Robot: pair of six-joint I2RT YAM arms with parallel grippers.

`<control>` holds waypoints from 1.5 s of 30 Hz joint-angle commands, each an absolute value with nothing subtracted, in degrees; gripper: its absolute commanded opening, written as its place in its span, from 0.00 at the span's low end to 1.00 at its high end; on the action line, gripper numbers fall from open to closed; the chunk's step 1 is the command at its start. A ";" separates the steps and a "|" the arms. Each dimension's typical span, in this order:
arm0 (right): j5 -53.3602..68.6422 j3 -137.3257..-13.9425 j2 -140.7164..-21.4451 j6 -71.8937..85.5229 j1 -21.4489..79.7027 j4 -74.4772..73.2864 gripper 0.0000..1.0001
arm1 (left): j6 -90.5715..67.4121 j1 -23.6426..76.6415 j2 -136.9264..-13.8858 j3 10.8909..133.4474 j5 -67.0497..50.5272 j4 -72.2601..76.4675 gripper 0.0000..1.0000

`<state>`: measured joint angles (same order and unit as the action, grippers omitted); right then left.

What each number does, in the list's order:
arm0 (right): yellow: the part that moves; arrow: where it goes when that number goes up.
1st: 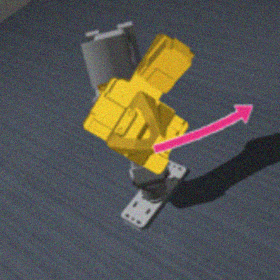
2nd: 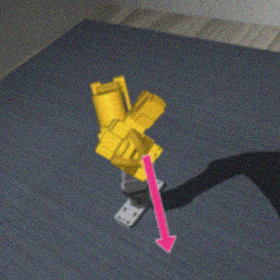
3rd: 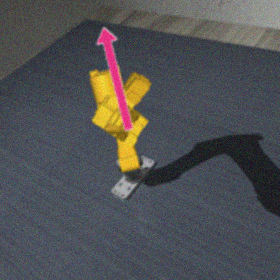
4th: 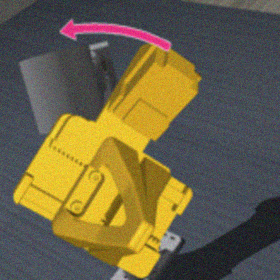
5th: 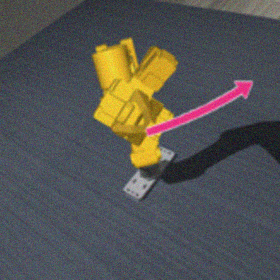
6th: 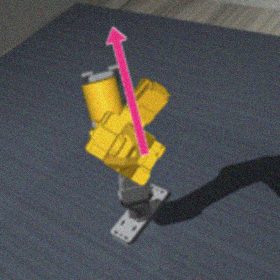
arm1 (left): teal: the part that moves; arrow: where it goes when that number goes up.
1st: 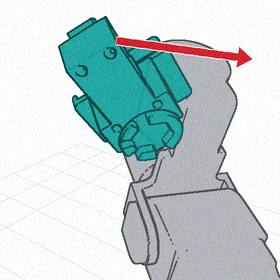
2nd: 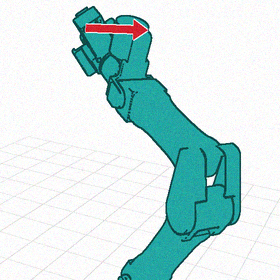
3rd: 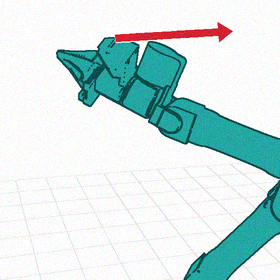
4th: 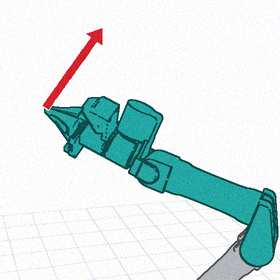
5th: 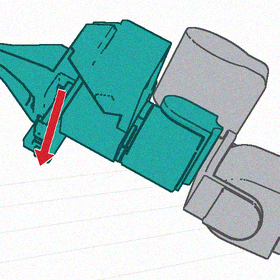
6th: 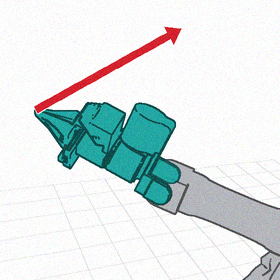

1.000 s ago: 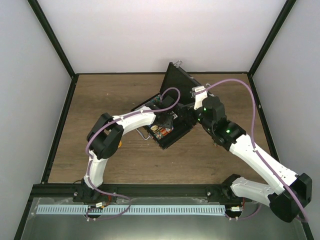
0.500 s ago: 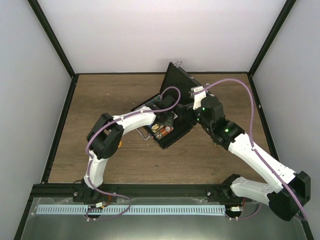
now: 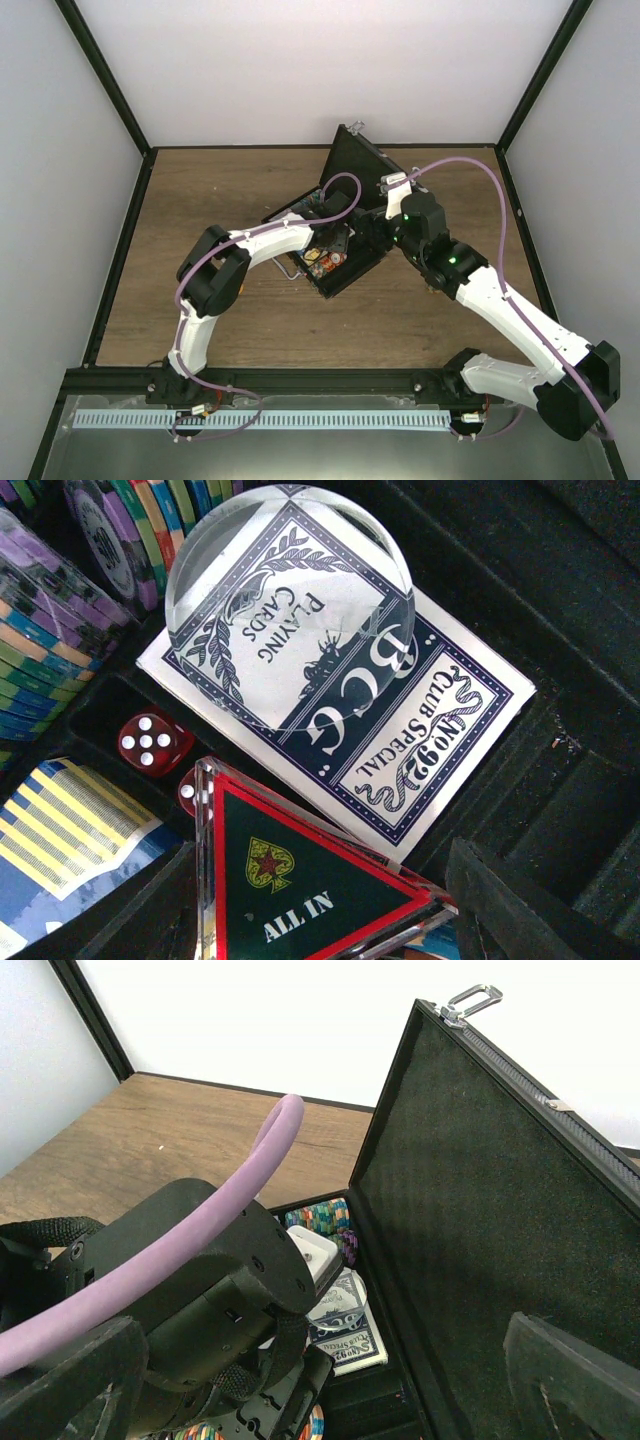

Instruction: Pack up texas hold em set

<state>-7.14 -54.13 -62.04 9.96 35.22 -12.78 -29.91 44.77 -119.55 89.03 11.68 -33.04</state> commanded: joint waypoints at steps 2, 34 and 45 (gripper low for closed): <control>-7.47 -53.88 -62.05 10.23 34.93 -12.13 1.00 | -30.62 45.14 -120.80 90.66 11.30 -32.64 0.67; 5.71 -51.63 -62.61 17.47 31.64 -13.80 0.95 | -26.65 42.87 -101.42 76.81 20.76 -27.13 0.80; 22.51 -54.12 -81.35 17.91 29.18 -13.62 0.88 | -17.71 22.62 -77.49 61.40 13.29 -25.09 0.96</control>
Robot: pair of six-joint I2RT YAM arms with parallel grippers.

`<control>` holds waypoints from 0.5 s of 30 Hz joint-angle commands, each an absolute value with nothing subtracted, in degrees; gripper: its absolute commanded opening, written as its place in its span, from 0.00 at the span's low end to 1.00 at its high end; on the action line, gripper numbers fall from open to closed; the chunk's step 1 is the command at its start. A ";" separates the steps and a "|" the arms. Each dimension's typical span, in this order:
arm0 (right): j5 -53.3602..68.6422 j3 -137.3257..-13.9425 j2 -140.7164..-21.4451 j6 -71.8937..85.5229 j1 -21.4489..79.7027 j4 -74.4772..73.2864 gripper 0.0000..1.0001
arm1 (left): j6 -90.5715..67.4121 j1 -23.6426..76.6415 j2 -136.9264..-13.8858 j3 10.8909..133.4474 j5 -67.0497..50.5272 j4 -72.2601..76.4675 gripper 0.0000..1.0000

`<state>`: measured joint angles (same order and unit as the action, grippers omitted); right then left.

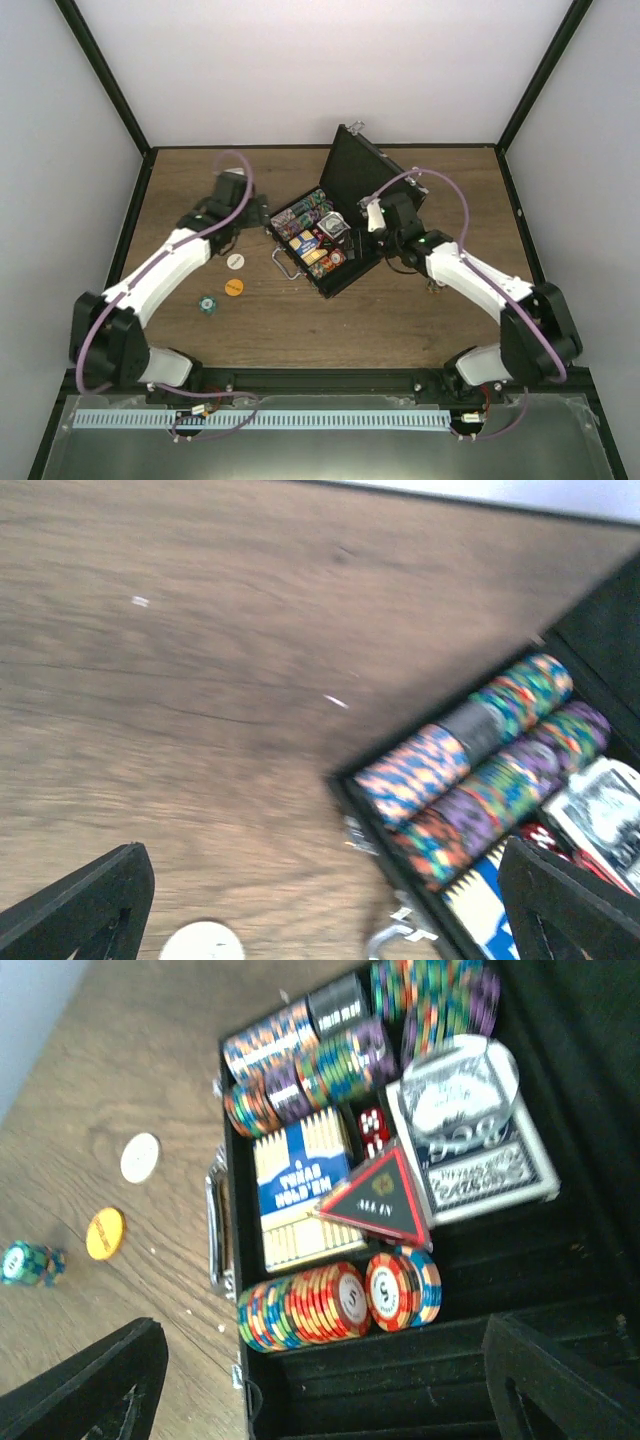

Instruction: Pack up texas hold em set

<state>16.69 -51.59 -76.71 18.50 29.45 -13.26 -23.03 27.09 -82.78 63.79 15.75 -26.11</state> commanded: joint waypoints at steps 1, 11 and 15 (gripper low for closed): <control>21.54 -54.48 -82.82 17.53 29.22 -13.62 0.88 | -16.46 21.45 -76.12 61.01 14.31 -25.46 0.97; 19.44 -58.64 -96.21 12.92 29.18 -15.17 0.85 | -6.77 19.91 -67.70 54.18 24.85 -20.56 1.00; 21.24 -60.69 -99.03 11.37 29.27 -15.16 0.84 | -5.11 19.88 -67.53 54.40 25.43 -20.10 1.00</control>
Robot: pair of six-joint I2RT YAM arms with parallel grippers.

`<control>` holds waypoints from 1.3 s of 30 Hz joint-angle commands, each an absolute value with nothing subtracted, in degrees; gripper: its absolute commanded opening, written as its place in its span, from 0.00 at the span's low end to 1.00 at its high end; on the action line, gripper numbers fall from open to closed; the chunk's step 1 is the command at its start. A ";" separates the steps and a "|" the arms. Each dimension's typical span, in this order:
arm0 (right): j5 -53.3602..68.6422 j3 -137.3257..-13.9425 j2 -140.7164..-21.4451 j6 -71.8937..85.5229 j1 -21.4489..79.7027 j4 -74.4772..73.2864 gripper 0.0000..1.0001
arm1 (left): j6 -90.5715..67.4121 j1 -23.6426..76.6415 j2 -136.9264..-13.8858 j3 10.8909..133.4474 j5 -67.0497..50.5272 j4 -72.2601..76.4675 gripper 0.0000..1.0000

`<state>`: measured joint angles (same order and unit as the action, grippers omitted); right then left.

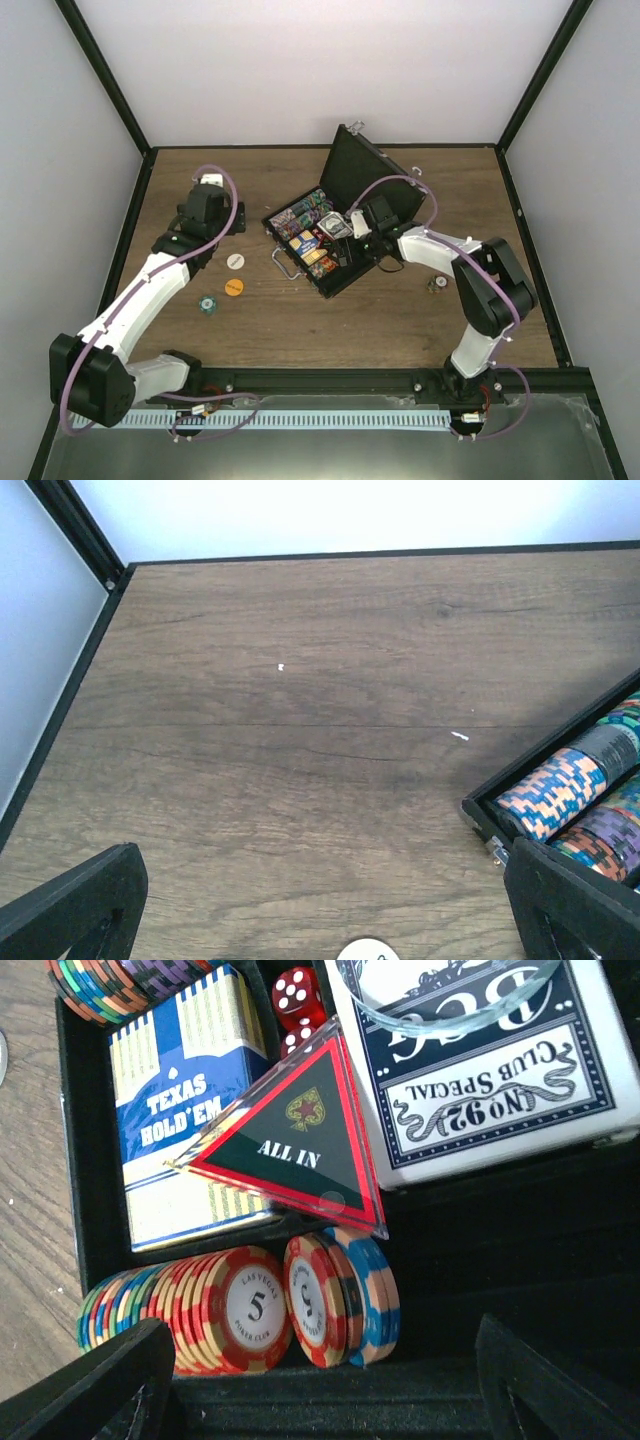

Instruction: Pack up texas hold em set

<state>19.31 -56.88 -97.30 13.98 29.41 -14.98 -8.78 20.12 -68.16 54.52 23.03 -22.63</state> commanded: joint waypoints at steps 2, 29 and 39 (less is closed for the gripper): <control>21.21 -61.62 -100.41 10.91 29.27 -15.52 0.84 | -5.18 19.95 -67.06 54.07 24.39 -19.70 1.00; 27.11 -66.18 -103.99 7.77 34.64 -20.39 0.84 | -5.27 19.66 -68.35 53.52 23.08 -18.53 1.00; 24.90 -66.97 -105.00 8.38 36.27 -21.50 0.84 | -5.62 19.69 -68.94 53.75 21.90 -18.87 1.00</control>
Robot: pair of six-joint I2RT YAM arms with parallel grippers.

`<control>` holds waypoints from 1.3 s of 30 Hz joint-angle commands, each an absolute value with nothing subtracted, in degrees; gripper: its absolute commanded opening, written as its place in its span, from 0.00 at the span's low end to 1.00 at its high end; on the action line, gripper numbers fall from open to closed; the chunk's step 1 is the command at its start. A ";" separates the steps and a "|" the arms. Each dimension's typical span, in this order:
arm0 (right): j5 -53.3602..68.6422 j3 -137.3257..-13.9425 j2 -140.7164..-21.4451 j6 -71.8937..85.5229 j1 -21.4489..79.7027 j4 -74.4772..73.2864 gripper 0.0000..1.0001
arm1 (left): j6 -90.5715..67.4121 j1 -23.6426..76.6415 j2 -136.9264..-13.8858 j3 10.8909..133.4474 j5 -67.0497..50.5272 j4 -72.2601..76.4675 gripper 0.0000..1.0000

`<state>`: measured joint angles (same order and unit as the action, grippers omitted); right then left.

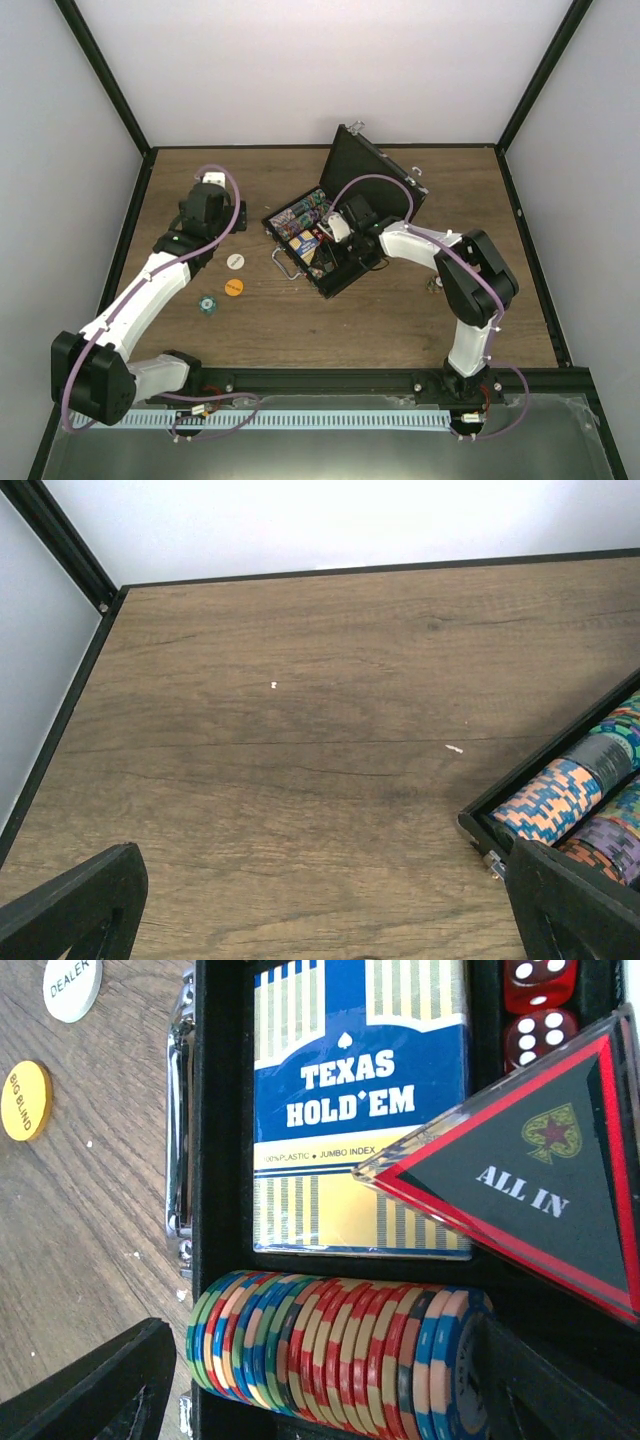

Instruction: Pack up texas hold em set

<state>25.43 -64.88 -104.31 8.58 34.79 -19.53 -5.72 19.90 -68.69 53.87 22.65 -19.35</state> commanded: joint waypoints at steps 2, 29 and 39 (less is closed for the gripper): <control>23.49 -67.06 -104.44 8.51 36.39 -21.49 0.84 | -5.71 19.69 -68.92 53.70 21.81 -18.90 1.00; 1.40 -67.61 -89.83 15.89 51.63 -18.85 0.93 | -11.06 6.25 -64.50 53.78 17.24 -22.82 1.00; -0.79 -82.82 -108.94 8.51 63.66 -19.44 0.81 | -10.73 2.15 -62.85 52.32 14.81 -22.97 1.00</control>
